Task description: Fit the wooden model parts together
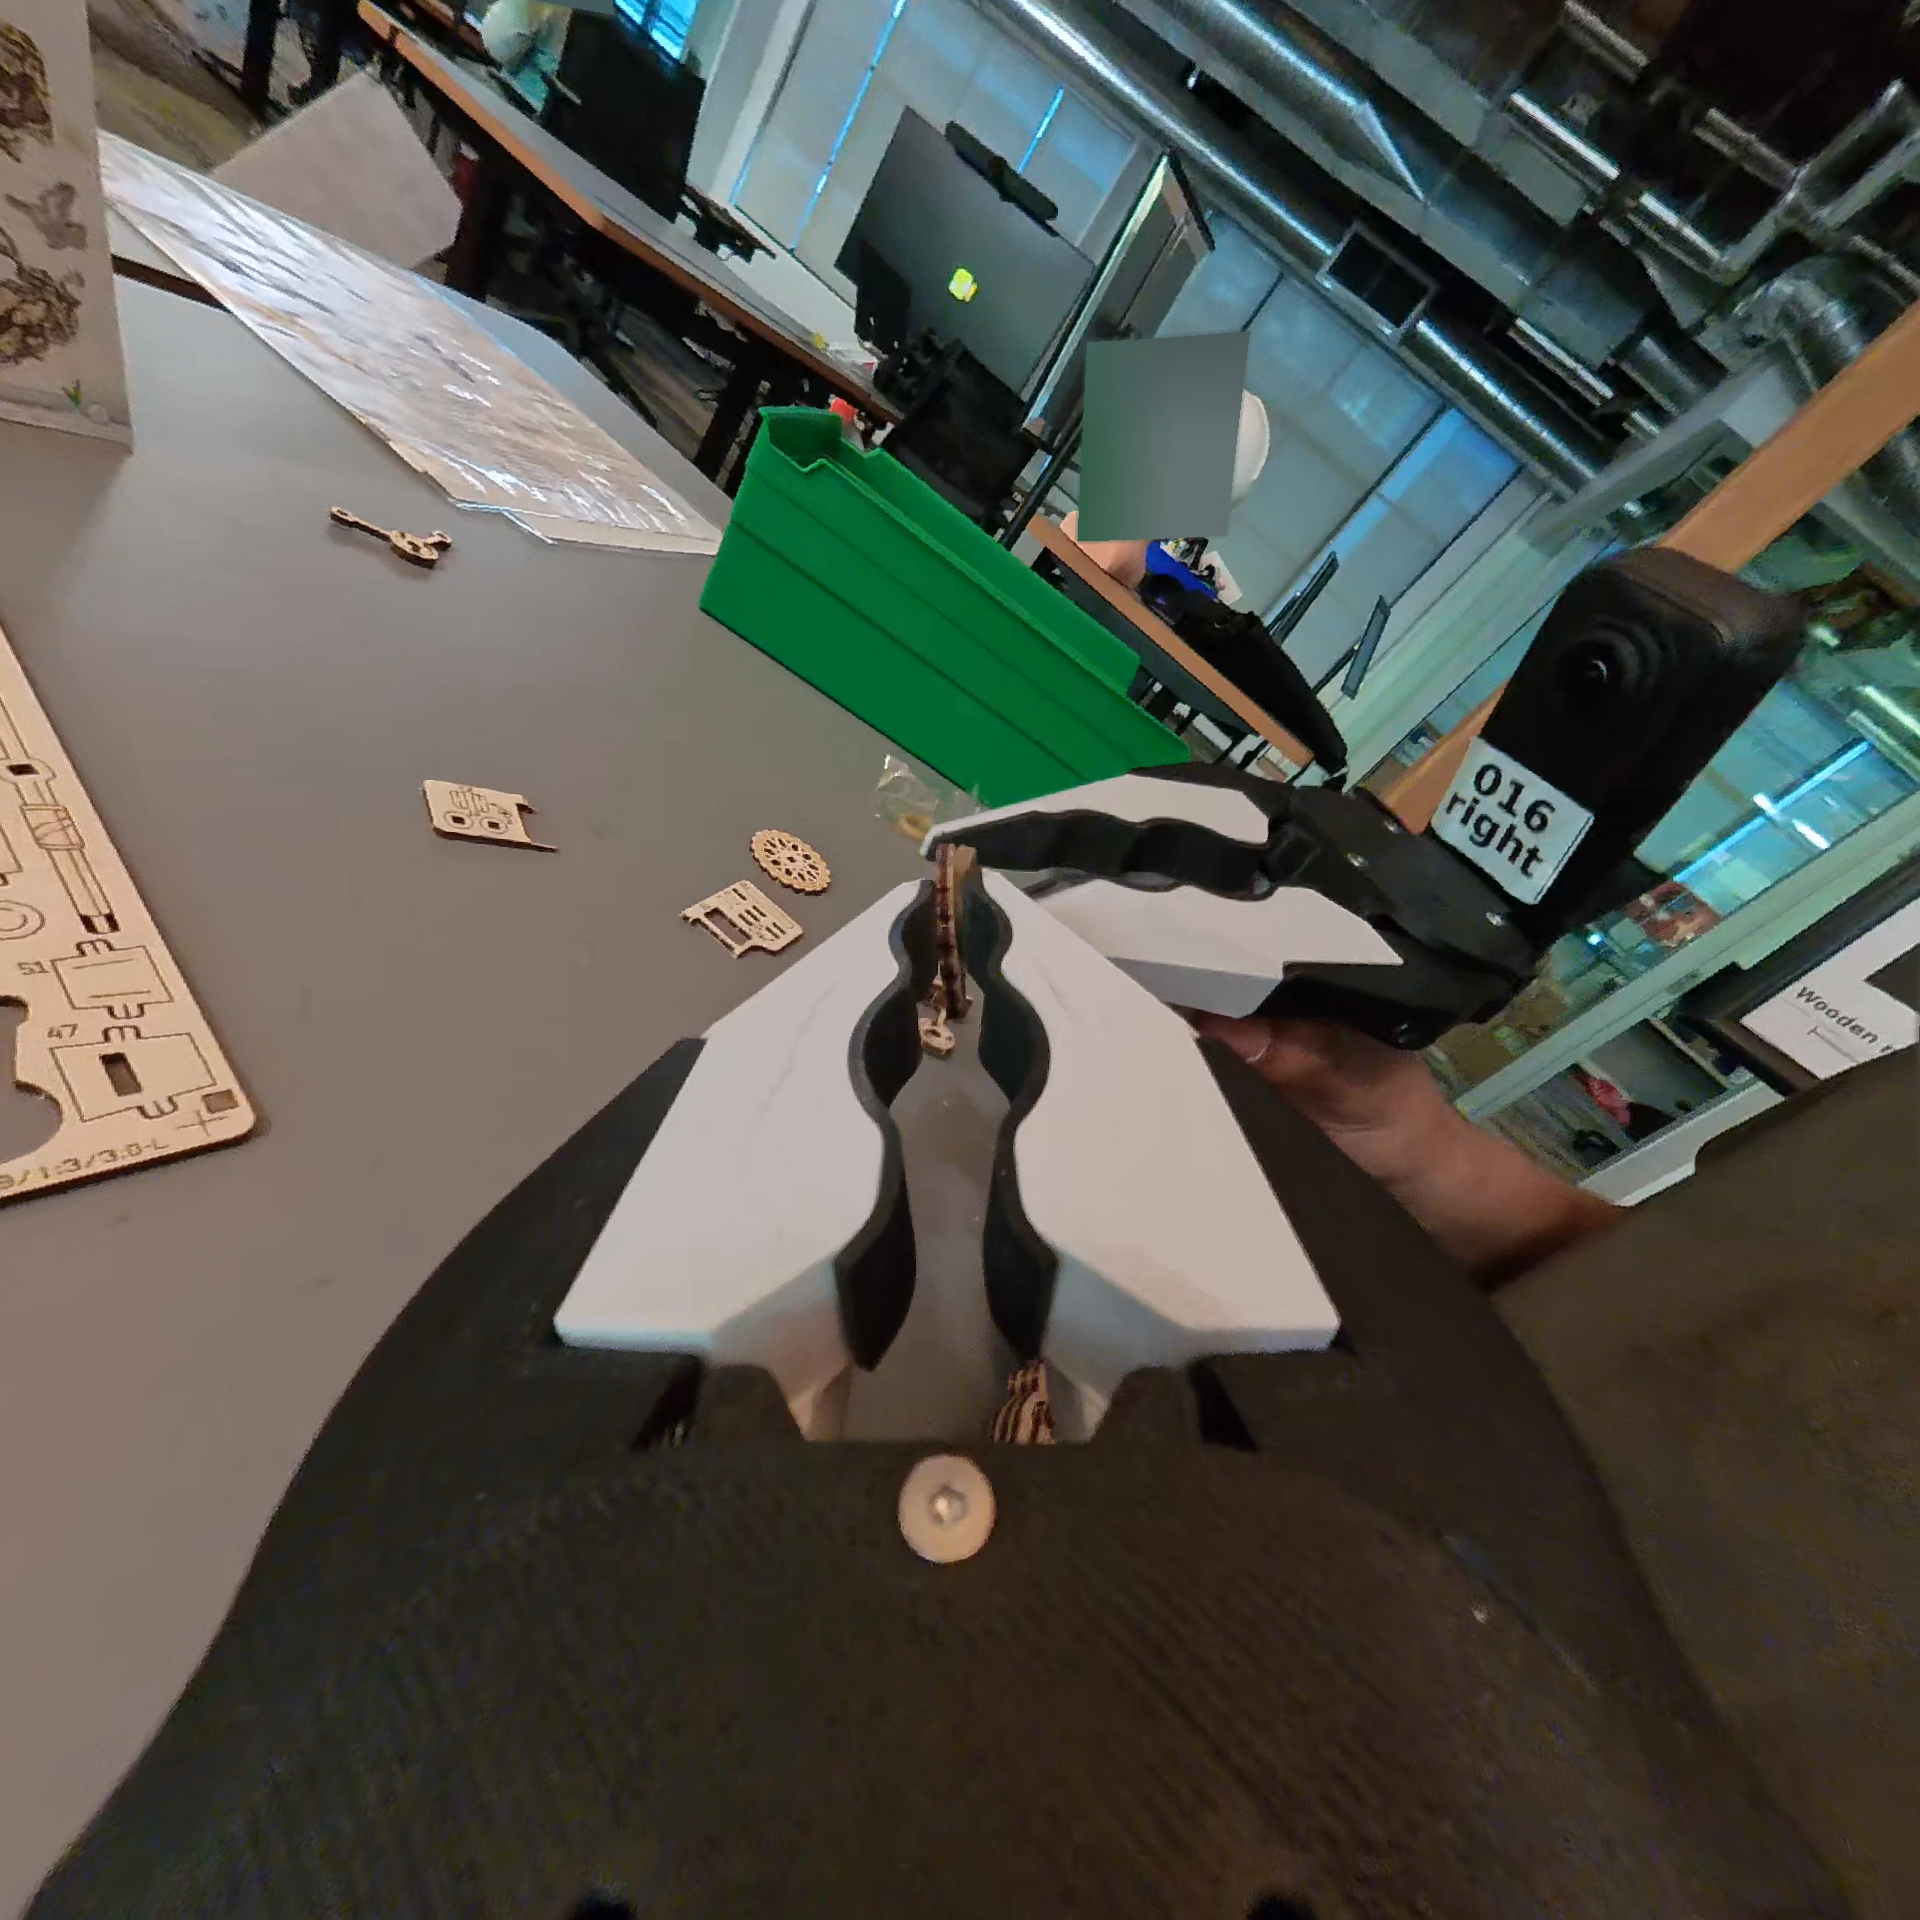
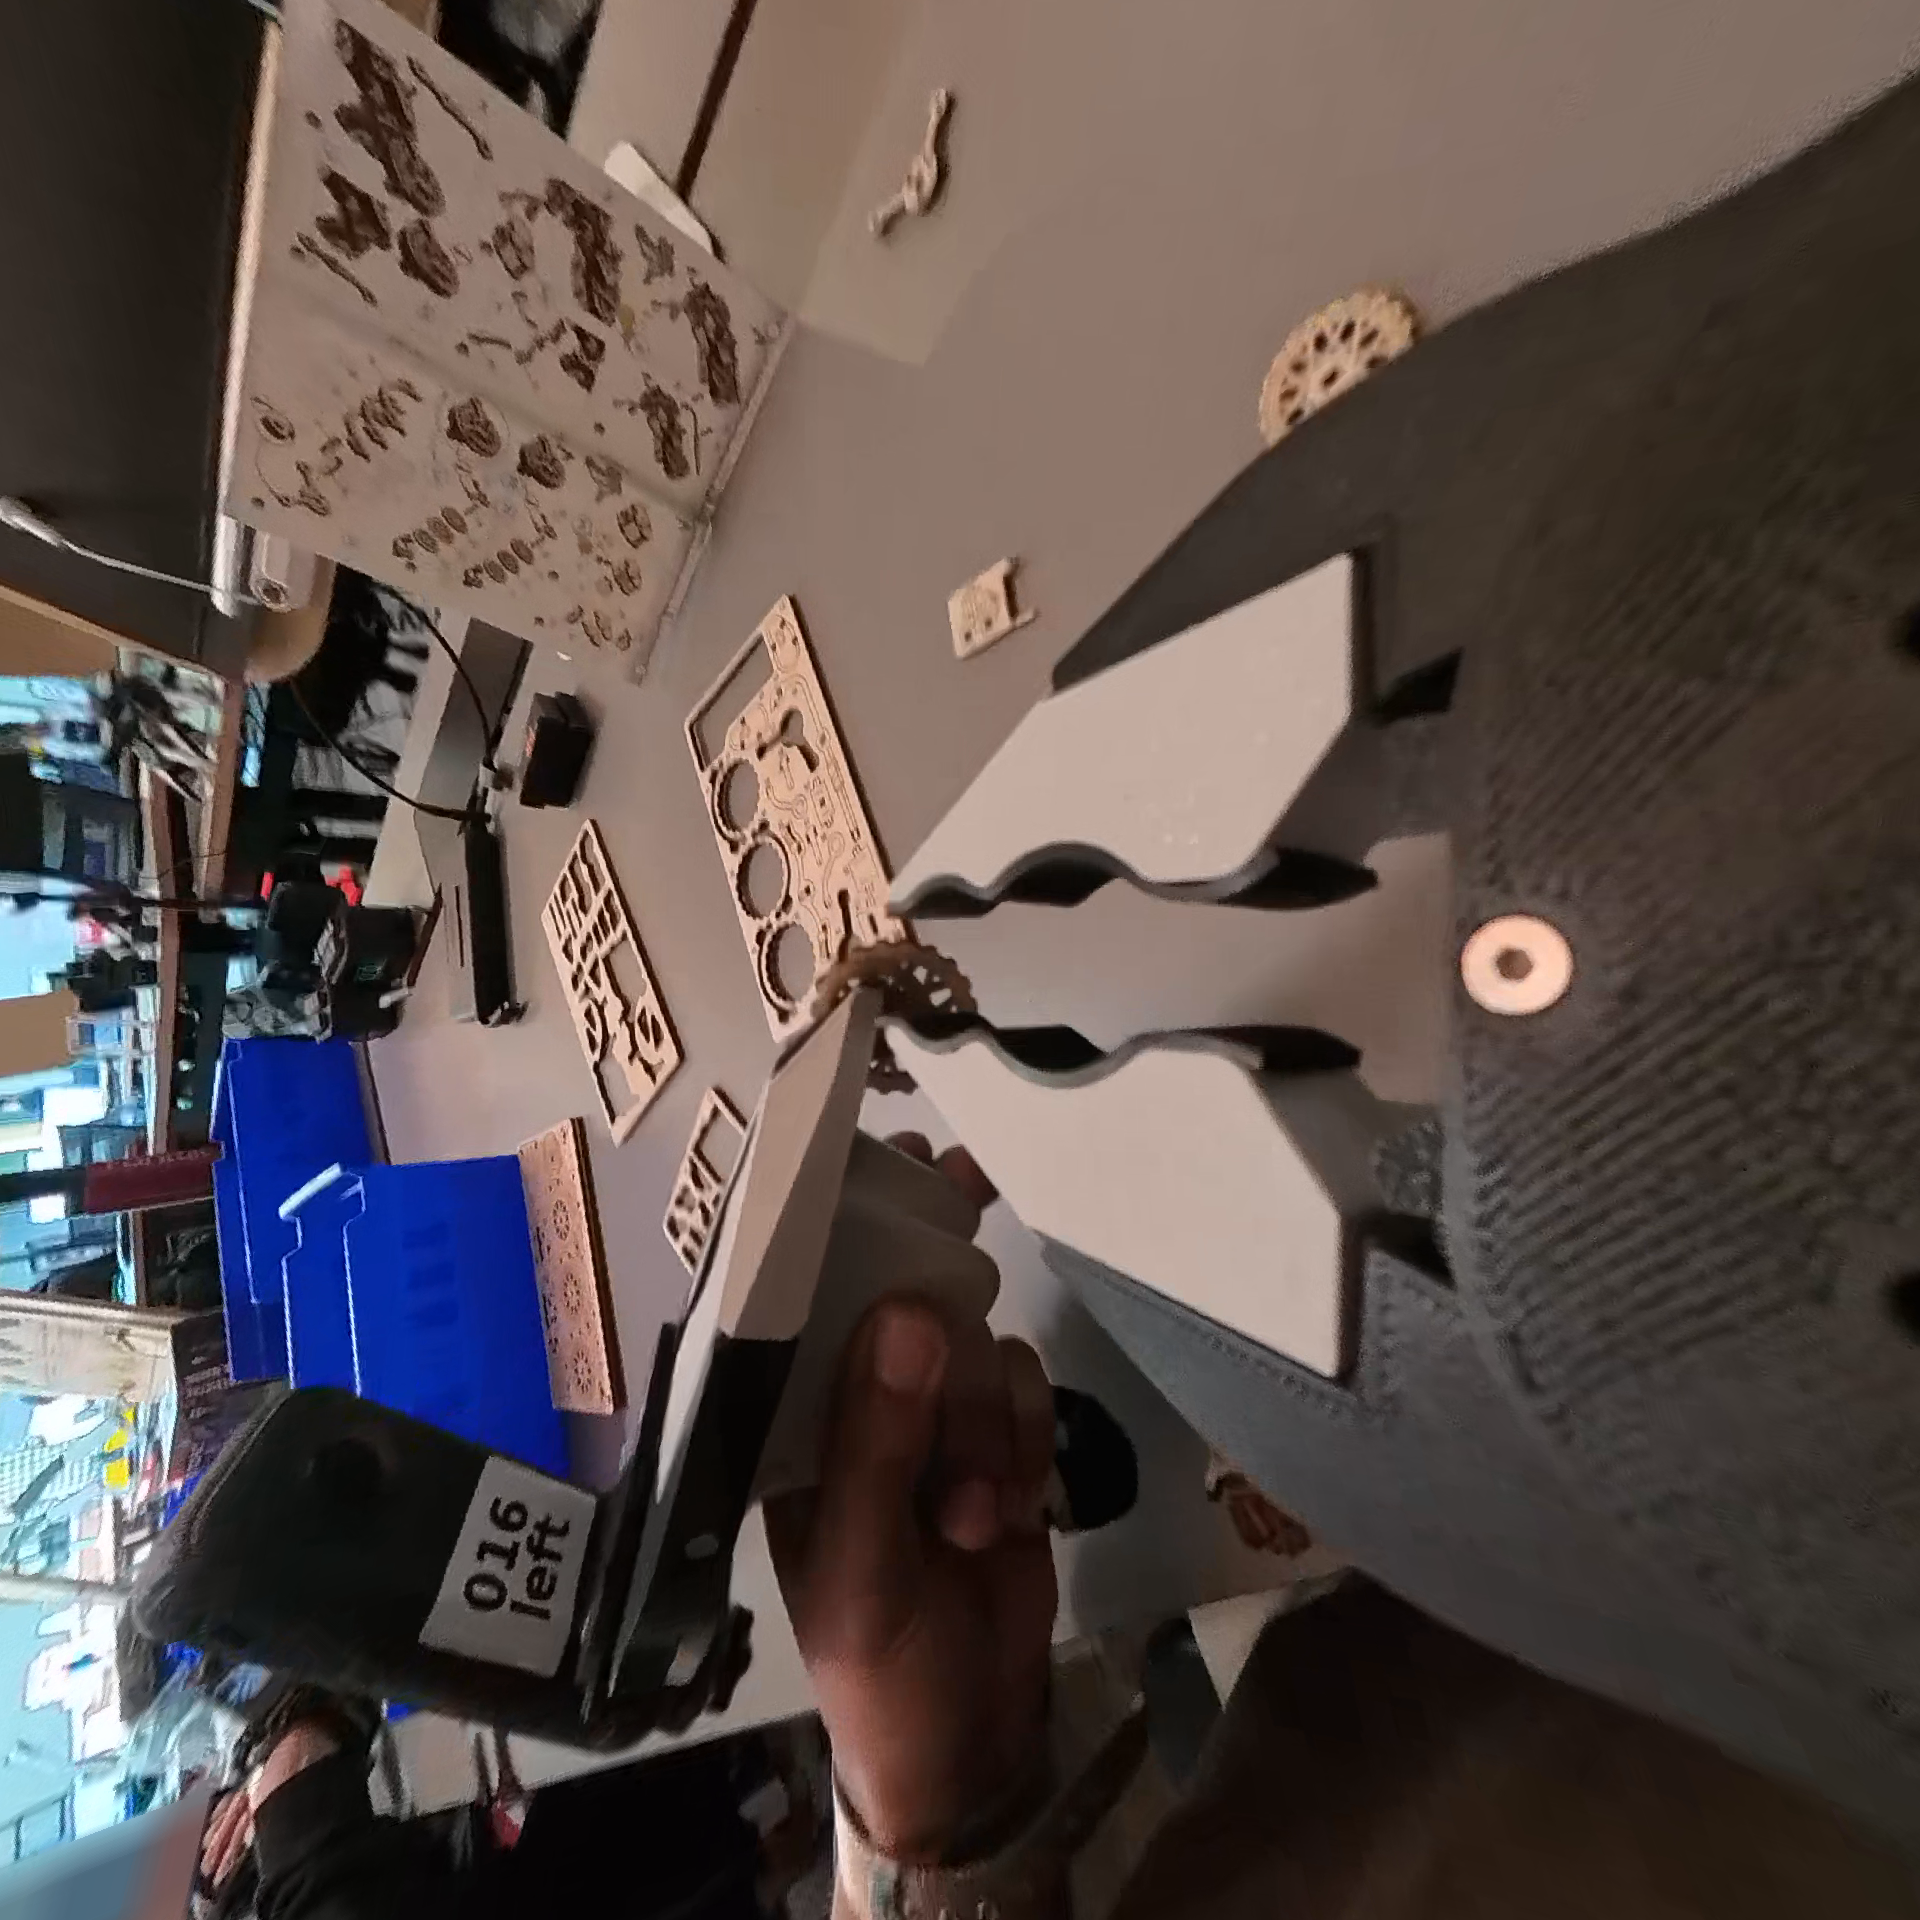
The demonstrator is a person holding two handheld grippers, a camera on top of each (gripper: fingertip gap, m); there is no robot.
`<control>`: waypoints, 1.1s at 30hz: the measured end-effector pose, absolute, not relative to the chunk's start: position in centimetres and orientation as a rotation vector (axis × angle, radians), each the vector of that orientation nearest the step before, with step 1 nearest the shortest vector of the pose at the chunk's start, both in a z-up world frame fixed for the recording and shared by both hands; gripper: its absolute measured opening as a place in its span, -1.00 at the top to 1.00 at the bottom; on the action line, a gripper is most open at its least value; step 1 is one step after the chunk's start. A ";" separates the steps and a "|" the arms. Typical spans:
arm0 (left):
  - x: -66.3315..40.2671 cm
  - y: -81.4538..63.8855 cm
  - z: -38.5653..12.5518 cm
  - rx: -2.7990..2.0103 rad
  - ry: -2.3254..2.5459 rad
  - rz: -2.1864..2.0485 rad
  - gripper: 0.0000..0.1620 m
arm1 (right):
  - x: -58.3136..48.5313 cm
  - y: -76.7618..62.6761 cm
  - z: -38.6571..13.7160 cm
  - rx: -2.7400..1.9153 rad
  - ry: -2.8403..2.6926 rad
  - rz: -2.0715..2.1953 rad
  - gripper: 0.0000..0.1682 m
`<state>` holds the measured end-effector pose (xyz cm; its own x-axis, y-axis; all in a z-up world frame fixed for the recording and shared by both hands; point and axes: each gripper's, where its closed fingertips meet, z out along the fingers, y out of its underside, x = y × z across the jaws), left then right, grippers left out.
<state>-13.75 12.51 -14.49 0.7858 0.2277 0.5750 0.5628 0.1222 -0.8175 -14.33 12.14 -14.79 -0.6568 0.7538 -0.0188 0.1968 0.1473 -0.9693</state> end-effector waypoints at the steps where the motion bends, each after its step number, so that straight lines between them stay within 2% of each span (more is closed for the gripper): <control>1: -13.8 12.5 -14.6 -1.471 -0.675 -0.261 0.98 | -14.3 12.0 -14.9 -0.930 -1.966 1.556 0.86; 5: -13.7 12.4 -14.6 -1.511 -0.630 -0.197 0.98 | -14.2 12.0 -14.9 -1.010 -1.997 1.628 0.90; 7: -13.7 12.3 -14.7 -1.564 -0.580 -0.128 0.98 | -14.5 12.5 -14.8 -1.070 -1.961 1.664 1.00; 11: -13.2 12.6 -15.1 -1.661 -0.491 0.036 0.98 | -14.7 12.9 -15.0 -1.078 -1.973 1.655 1.00; 16: -13.5 12.5 -14.8 -1.613 -0.539 -0.036 0.98 | -14.4 12.8 -14.5 -0.996 -1.955 1.638 0.95; 24: -12.6 13.0 -15.6 -1.677 -0.493 -0.100 0.98 | -14.3 13.1 -14.8 -0.922 -2.012 1.526 1.00; 33: -14.5 11.5 -13.7 -1.359 -0.702 -0.347 0.99 | -14.0 12.0 -15.8 -1.006 -2.122 1.496 1.00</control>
<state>-14.48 11.49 -13.66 0.7514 0.1660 0.6387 0.6080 0.2020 -0.7678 -13.98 12.05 -15.77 -0.6841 0.7211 -0.1098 0.3458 0.1881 -0.9193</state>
